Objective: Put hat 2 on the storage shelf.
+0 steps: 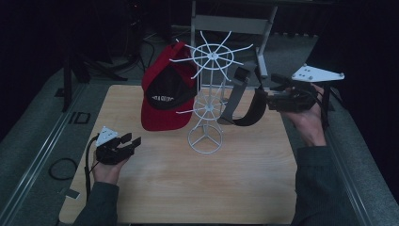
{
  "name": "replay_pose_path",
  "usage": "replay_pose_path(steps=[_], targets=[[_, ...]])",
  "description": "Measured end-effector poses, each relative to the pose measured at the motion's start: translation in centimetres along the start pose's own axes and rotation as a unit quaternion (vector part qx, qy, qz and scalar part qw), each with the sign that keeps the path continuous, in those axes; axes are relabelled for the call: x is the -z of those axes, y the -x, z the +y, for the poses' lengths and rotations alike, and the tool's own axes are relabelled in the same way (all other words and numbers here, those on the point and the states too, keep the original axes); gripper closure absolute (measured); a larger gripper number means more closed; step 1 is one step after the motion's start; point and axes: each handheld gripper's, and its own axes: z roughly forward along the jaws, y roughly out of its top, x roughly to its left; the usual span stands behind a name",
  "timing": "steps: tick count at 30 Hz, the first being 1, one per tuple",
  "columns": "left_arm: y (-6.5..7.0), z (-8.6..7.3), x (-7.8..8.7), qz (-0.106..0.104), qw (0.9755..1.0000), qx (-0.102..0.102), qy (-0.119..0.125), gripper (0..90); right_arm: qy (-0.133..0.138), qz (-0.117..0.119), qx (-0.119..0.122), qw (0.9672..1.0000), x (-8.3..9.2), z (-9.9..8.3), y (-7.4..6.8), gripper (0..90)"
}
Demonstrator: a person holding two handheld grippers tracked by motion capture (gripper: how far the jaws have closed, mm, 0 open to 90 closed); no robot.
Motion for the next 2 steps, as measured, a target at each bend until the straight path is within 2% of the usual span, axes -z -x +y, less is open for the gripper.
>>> replay_pose_path(steps=[2], targets=[[0.02,0.02,-0.01,0.0,1.0,-0.001,0.0,53.5,0.0,0.0,-0.001,1.0,0.18,-0.28,0.14,20.6]])
